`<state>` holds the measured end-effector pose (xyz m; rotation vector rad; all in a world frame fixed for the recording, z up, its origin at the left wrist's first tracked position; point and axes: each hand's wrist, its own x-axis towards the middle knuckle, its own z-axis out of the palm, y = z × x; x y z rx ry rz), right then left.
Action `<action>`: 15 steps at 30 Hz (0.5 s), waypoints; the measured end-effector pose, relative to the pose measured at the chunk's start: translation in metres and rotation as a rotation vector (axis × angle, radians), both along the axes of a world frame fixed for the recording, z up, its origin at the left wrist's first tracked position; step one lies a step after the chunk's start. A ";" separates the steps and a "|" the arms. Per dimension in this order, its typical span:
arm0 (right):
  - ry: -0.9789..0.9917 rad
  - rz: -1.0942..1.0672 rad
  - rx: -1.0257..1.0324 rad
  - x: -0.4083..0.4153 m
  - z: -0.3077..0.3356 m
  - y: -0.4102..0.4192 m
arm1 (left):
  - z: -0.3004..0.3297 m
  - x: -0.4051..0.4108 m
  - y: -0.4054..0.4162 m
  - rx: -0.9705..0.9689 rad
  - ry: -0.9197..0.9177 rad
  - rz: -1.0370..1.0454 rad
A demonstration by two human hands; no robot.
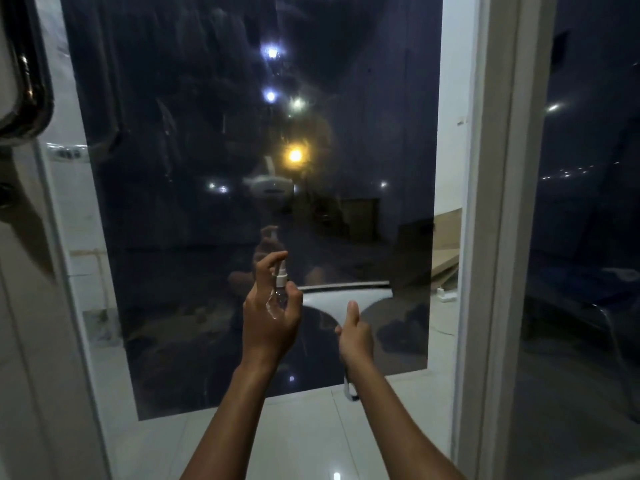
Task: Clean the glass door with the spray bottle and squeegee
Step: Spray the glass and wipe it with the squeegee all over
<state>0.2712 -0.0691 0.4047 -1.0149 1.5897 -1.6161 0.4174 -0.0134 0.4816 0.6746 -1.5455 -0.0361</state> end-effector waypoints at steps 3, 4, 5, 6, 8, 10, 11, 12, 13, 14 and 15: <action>-0.023 -0.024 0.086 0.000 -0.044 0.010 | -0.007 -0.001 0.002 0.010 -0.003 0.004; -0.024 -0.021 0.099 -0.001 -0.055 0.014 | -0.009 -0.001 0.002 0.012 -0.003 0.011; -0.013 -0.021 0.111 -0.003 -0.063 0.017 | -0.012 -0.001 0.003 0.013 -0.002 0.017; 0.013 -0.025 0.118 -0.006 -0.069 0.021 | -0.014 -0.001 0.003 0.015 -0.004 0.020; 0.080 -0.036 0.102 -0.013 -0.070 0.025 | -0.015 -0.002 0.003 0.016 -0.012 0.022; 0.132 -0.024 0.063 -0.022 -0.067 0.028 | -0.011 -0.004 0.001 0.025 -0.025 0.033; 0.162 0.000 0.037 -0.026 -0.064 0.029 | -0.006 -0.005 -0.001 0.027 -0.025 0.040; 0.192 0.031 0.022 -0.029 -0.060 0.030 | 0.001 -0.007 -0.004 0.032 -0.023 0.049; 0.229 0.066 0.016 -0.032 -0.060 0.033 | 0.005 -0.008 -0.005 0.033 -0.021 0.054; 0.274 0.097 -0.001 -0.036 -0.053 0.029 | 0.018 -0.011 -0.010 0.012 -0.010 0.056; 0.305 0.121 0.001 -0.039 -0.052 0.029 | 0.023 -0.013 -0.010 0.009 0.000 0.045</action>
